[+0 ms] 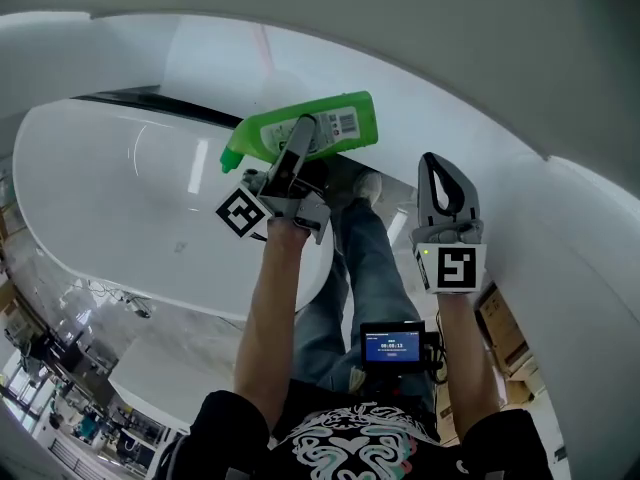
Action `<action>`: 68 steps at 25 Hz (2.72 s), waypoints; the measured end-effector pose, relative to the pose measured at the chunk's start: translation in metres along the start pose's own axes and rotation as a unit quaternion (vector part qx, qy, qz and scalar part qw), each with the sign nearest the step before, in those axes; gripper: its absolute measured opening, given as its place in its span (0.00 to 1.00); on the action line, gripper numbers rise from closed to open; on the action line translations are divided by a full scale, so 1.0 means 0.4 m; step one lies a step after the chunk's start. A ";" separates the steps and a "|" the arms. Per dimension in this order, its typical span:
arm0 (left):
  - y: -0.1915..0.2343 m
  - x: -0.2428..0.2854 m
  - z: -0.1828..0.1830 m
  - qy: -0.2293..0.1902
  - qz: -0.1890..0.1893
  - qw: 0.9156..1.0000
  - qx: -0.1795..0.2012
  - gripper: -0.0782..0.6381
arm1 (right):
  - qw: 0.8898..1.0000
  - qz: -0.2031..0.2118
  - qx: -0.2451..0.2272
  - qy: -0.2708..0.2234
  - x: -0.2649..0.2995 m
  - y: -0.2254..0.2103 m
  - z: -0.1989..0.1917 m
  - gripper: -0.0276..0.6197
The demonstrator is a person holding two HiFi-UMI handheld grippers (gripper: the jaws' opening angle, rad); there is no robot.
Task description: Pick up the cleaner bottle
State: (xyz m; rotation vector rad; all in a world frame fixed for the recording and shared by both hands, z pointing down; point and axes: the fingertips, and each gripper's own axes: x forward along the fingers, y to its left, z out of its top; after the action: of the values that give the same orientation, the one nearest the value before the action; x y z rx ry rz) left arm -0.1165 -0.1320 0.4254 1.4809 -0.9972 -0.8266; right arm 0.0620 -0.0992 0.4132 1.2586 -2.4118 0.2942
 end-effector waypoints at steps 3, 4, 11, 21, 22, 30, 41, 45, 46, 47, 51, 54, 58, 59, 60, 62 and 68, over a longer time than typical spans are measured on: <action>0.010 -0.003 0.003 -0.001 0.000 1.000 -0.002 0.39 | 1.000 0.004 -0.002 -0.006 0.022 0.001 -0.006 0.09; 0.010 -0.003 0.005 -0.001 -0.002 1.000 -0.002 0.39 | 1.000 0.004 -0.003 -0.008 0.027 0.001 -0.007 0.09; -0.060 0.010 0.021 -0.004 -0.011 1.000 -0.020 0.39 | 1.000 -0.009 0.012 -0.019 0.019 -0.016 0.058 0.09; -0.323 -0.082 0.002 0.001 -0.035 0.999 -0.040 0.39 | 0.998 -0.045 0.007 -0.048 -0.163 -0.001 0.255 0.09; -0.328 -0.088 0.000 0.002 -0.037 0.998 -0.040 0.39 | 0.998 -0.048 0.007 -0.050 -0.166 -0.004 0.256 0.09; -0.394 -0.096 -0.003 0.011 -0.042 0.998 -0.041 0.39 | 0.995 -0.068 0.022 -0.065 -0.213 -0.028 0.308 0.09; -0.526 -0.136 -0.011 0.041 -0.071 0.996 -0.040 0.38 | 0.992 -0.095 0.020 -0.075 -0.300 -0.015 0.384 0.09; -0.555 -0.164 -0.036 0.040 -0.085 0.995 -0.045 0.39 | 0.992 -0.100 0.012 -0.073 -0.357 -0.011 0.393 0.09; -0.560 -0.165 -0.038 0.041 -0.088 0.994 -0.046 0.39 | 0.992 -0.102 0.011 -0.073 -0.365 -0.011 0.396 0.09; -0.565 -0.166 -0.039 0.043 -0.090 0.994 -0.048 0.39 | 0.992 -0.104 0.011 -0.073 -0.371 -0.010 0.400 0.09; -0.604 -0.177 -0.028 0.052 -0.096 0.993 -0.051 0.39 | 0.990 -0.113 0.021 -0.082 -0.388 0.009 0.425 0.09; -0.635 -0.204 -0.023 0.049 -0.104 0.992 -0.052 0.39 | 0.989 -0.111 0.026 -0.090 -0.408 0.037 0.443 0.09; -0.667 -0.207 -0.024 0.047 -0.113 0.991 -0.050 0.39 | 0.989 -0.105 0.025 -0.102 -0.426 0.042 0.466 0.09; -0.673 -0.211 -0.024 0.045 -0.114 0.991 -0.048 0.39 | 0.989 -0.102 0.026 -0.104 -0.429 0.042 0.470 0.09; -0.677 -0.215 -0.022 0.043 -0.115 0.991 -0.046 0.39 | 0.989 -0.101 0.026 -0.106 -0.432 0.040 0.473 0.09; -0.678 -0.222 -0.019 0.039 -0.115 0.992 -0.043 0.39 | 0.989 -0.101 0.025 -0.108 -0.435 0.033 0.477 0.09; -0.692 -0.224 -0.019 0.034 -0.124 0.991 -0.039 0.39 | 0.986 -0.105 0.045 -0.121 -0.436 0.005 0.484 0.09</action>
State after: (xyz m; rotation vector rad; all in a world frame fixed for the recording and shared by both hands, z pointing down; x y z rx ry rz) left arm -0.1063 -0.0384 0.1501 1.5745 -0.7293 -0.9741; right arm 0.1008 -0.0402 0.1623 1.6615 -2.4568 0.1997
